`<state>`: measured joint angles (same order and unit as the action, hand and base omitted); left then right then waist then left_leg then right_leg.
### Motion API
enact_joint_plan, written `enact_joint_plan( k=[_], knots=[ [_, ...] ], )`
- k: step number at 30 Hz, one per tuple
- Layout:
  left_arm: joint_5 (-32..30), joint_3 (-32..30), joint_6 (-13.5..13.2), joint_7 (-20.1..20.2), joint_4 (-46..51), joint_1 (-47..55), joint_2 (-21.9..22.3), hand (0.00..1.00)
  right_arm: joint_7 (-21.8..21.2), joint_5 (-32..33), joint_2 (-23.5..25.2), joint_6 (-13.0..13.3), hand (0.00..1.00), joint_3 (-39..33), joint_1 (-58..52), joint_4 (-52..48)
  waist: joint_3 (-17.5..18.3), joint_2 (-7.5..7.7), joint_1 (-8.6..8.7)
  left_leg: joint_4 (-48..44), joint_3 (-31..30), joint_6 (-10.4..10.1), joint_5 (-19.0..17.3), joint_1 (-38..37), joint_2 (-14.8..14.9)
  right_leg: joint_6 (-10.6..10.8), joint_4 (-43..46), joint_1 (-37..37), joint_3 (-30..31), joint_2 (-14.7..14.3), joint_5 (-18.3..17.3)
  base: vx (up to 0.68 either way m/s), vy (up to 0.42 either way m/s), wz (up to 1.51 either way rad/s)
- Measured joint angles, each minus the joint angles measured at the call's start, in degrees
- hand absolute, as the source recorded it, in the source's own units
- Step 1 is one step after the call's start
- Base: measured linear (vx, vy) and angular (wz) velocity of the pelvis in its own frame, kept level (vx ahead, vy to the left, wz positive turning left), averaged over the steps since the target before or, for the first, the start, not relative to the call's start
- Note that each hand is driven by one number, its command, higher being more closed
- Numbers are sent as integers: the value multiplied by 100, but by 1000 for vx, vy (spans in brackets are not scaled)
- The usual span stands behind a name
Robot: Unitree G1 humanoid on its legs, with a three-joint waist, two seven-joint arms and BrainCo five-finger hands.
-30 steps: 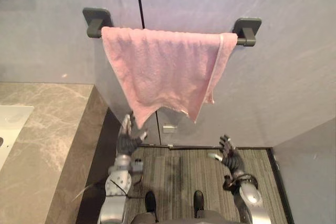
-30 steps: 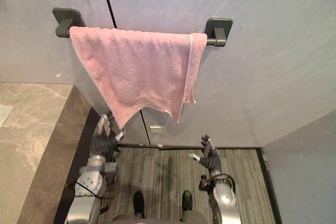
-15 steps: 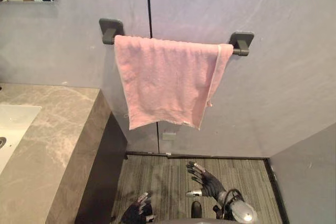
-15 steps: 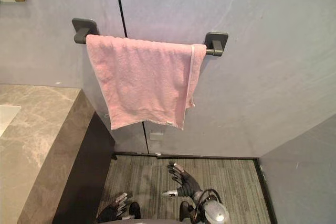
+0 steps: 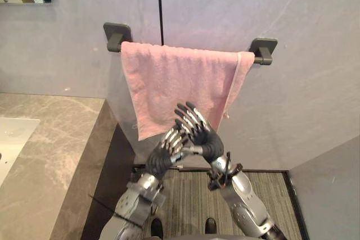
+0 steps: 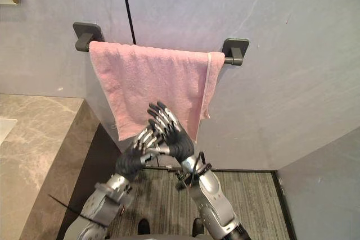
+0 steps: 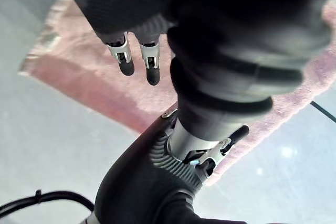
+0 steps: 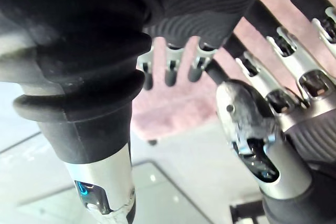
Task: Organize washtable
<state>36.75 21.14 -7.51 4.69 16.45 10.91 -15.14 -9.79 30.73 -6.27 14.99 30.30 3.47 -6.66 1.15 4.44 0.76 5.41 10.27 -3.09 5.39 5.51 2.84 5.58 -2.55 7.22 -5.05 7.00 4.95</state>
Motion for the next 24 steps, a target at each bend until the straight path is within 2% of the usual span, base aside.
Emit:
enact_joint_plan(
  k=[2,3,4,7,10,14,24],
  knots=[
    [-528,-218,-103,-398,-146,-531,258,0,254,-273,23,-24,0,27,358,293,-15,-16,-9,1,-76,1,1,62,1,-7,-14,16,-81,-1,3,0,3,15],
    [-637,-274,-114,-480,-194,-638,290,0,287,-323,47,20,0,2,376,316,-31,-32,-8,1,-101,1,2,88,2,-7,-14,27,-107,1,3,-11,7,16],
    [-829,-406,-235,-584,-264,-836,372,0,389,-453,43,-38,0,-10,458,361,-91,-62,-11,2,-110,1,2,130,4,-10,-9,77,-113,4,5,-24,10,7],
    [-1190,-726,-525,-776,-265,-1489,514,0,597,-716,-13,-231,0,-37,596,756,-268,-141,-46,4,-99,33,54,384,3,-32,33,335,-107,12,34,-20,9,2],
    [-1311,-959,-694,-927,-539,-1950,625,0,762,-897,1,-293,0,-370,671,794,-411,-196,-54,3,-65,33,102,647,7,-35,36,620,-70,6,94,-26,19,-6],
    [-1499,-1076,-694,-1249,-1512,-2478,657,0,990,-1012,16,-270,0,-861,1119,787,-601,-192,6,0,36,55,121,812,21,-43,-124,776,61,-2,246,31,6,-16],
    [-1737,-1253,-732,-1530,-2186,-2866,666,0,1165,-1061,-29,-252,0,-1152,1212,766,-851,-163,41,-2,73,60,127,874,48,-88,-272,820,194,-19,315,47,-1,-5]
  ],
)
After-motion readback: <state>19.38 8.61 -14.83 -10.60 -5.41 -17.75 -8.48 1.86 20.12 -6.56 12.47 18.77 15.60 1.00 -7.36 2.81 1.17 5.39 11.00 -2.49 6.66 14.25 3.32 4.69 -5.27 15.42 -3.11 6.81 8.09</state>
